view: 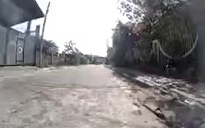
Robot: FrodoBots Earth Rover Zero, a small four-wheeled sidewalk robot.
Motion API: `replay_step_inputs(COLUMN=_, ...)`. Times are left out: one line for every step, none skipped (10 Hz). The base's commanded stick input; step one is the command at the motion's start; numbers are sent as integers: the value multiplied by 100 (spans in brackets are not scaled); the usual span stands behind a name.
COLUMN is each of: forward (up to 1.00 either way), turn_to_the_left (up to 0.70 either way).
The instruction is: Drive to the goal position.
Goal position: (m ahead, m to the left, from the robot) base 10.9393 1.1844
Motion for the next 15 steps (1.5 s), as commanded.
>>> replay_step_inputs(forward=100, turn_to_the_left=-2)
replay_step_inputs(forward=100, turn_to_the_left=-2)
replay_step_inputs(forward=100, turn_to_the_left=-2)
replay_step_inputs(forward=100, turn_to_the_left=-3)
replay_step_inputs(forward=100, turn_to_the_left=-3)
replay_step_inputs(forward=100, turn_to_the_left=-5)
replay_step_inputs(forward=100, turn_to_the_left=-5)
replay_step_inputs(forward=100, turn_to_the_left=0)
replay_step_inputs(forward=100, turn_to_the_left=0)
replay_step_inputs(forward=100, turn_to_the_left=0)
replay_step_inputs(forward=100, turn_to_the_left=0)
replay_step_inputs(forward=100, turn_to_the_left=0)
replay_step_inputs(forward=100, turn_to_the_left=0)
replay_step_inputs(forward=100, turn_to_the_left=0)
replay_step_inputs(forward=100, turn_to_the_left=0)
